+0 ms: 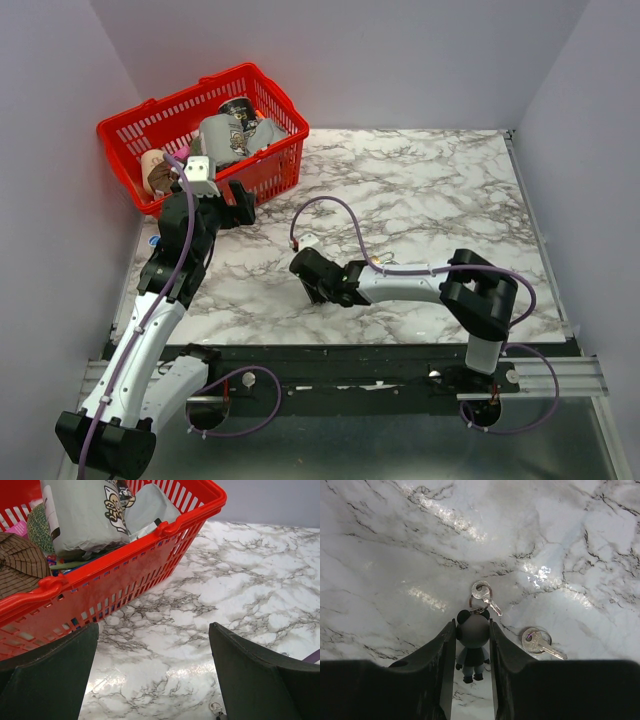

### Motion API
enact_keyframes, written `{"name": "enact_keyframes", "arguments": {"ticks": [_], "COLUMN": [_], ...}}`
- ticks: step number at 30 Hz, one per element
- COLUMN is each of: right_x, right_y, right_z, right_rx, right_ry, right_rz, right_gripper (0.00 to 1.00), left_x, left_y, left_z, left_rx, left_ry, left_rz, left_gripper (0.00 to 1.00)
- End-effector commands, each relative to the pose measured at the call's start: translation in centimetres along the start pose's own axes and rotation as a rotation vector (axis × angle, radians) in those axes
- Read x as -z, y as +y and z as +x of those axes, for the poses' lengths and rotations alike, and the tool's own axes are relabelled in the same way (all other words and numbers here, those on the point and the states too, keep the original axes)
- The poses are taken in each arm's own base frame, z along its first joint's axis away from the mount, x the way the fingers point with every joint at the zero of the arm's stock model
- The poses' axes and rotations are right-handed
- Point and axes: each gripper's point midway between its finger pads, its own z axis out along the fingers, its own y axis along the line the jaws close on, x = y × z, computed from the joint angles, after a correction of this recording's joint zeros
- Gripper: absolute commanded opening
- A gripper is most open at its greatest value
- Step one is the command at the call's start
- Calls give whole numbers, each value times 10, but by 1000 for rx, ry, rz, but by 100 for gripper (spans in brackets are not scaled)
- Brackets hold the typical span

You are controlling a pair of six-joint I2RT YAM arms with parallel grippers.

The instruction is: Unlock with the key

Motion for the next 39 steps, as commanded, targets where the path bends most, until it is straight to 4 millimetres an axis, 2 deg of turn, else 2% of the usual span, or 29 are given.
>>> {"name": "enact_keyframes", "arguments": {"ticks": [1, 2, 3, 10, 12, 13, 16, 17, 18, 20, 22, 26, 27, 30, 31, 33, 34, 39], "right_x": [-9, -9, -8, 8, 13, 23, 35, 46, 51, 68, 79, 111, 126, 147, 162, 176, 187, 220], "right_y": [2, 0, 0, -4, -5, -5, -3, -3, -2, -4, -5, -12, -13, -17, -18, -17, -19, -16], "right_z": [2, 2, 2, -9, -15, -24, -30, -36, -37, -47, -43, -46, -51, -51, -58, -61, -66, -77], "right_rx": [-23, -27, -28, -36, -21, -27, -9, -3, 16, 17, 10, 4, 14, 31, 38, 37, 35, 35], "right_ry": [23, 22, 18, -40, -60, -86, -102, -125, -129, -161, -147, -160, -185, -184, -222, -243, -273, -334], "right_rz": [-14, -11, -10, -61, -100, -131, -235, -262, -298, -335, -419, -549, -591, -638, -652, -685, -696, -758], "right_gripper": [14, 6, 2, 1, 1, 1, 1, 1, 1, 1, 1, 1, 1, 1, 1, 1, 1, 1], "left_x": [2, 2, 2, 2, 4, 3, 10, 13, 23, 31, 43, 60, 65, 85, 93, 108, 112, 110], "left_y": [-3, -3, -4, -20, -32, -38, -73, -82, -102, -118, -136, -154, -158, -174, -180, -189, -191, -196], "left_z": [1, 2, 2, 2, 5, 4, 8, 11, 15, 17, 21, 25, 28, 31, 26, 33, 33, 41], "left_rx": [5, 4, 1, -29, -32, -35, -60, -60, -66, -83, -102, -117, -115, -104, -99, -100, -104, -119], "left_ry": [-2, -1, 0, -8, 1, -5, -2, 5, 20, 12, 18, 17, 24, 28, 6, 15, 7, 26], "left_rz": [16, 16, 19, 124, 194, 227, 423, 478, 598, 700, 808, 938, 971, 1117, 1166, 1252, 1265, 1265], "left_gripper": [99, 99, 99, 99, 99, 99, 99, 99, 99, 99, 99, 99, 99, 99, 99, 99, 99, 99]}}
